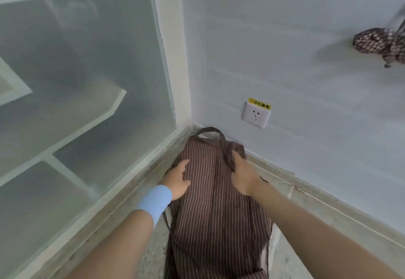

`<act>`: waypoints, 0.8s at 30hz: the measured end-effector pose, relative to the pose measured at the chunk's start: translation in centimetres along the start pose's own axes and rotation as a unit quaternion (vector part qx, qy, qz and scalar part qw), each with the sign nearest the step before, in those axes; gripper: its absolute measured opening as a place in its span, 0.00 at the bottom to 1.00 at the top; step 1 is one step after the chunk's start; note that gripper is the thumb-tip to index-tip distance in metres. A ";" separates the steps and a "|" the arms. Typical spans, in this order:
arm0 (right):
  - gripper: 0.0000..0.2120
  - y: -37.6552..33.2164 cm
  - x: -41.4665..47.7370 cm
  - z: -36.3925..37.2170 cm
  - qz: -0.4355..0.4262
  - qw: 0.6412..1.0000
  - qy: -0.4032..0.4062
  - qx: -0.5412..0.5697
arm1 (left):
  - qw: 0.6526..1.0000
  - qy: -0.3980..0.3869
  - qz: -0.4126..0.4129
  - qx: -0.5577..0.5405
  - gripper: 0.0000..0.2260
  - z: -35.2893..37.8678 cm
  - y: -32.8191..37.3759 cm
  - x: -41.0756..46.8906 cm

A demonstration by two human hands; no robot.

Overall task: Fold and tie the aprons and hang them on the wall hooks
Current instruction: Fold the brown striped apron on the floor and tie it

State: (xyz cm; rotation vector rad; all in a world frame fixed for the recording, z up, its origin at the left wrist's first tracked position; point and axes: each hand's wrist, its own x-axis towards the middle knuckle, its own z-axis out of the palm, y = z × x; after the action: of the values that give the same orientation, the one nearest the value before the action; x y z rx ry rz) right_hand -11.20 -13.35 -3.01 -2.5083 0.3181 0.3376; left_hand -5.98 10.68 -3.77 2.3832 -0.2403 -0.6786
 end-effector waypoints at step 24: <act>0.22 9.1 -15.2 15.8 -0.213 0.956 -0.050 -0.198 | 0.915 0.019 0.345 0.210 0.15 15.5 -9.4 -11.9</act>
State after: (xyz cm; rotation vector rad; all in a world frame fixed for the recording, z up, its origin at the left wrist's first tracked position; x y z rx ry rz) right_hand -30.81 -9.21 -15.66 -2.8428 -0.3666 0.3771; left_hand -24.23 13.69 -15.07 2.4404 -1.2473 -0.2518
